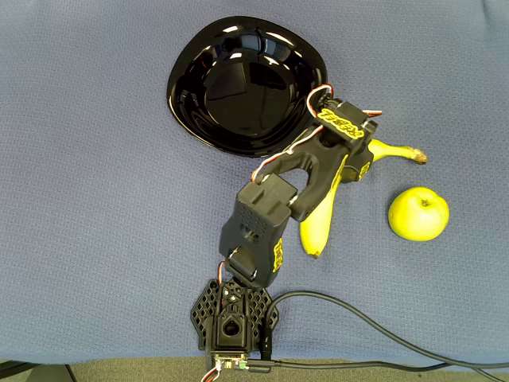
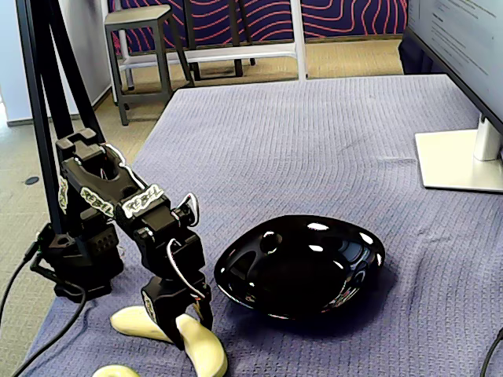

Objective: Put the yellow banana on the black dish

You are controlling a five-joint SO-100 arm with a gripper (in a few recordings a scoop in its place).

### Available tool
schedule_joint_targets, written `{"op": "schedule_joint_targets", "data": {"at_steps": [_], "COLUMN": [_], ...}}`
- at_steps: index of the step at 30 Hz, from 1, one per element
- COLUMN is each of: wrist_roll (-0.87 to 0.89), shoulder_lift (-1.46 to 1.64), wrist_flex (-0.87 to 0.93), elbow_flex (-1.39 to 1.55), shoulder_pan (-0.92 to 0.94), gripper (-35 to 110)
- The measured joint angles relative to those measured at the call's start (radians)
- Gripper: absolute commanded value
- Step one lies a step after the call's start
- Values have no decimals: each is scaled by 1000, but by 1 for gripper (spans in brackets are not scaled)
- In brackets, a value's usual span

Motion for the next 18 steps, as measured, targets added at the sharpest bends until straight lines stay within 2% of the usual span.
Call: {"op": "schedule_joint_targets", "data": {"at_steps": [8, 18], "wrist_roll": [2, 2], "shoulder_lift": [25, 141], "wrist_flex": [15, 141], "elbow_flex": [8, 9], "shoulder_pan": [-28, -64], "gripper": [0, 0]}}
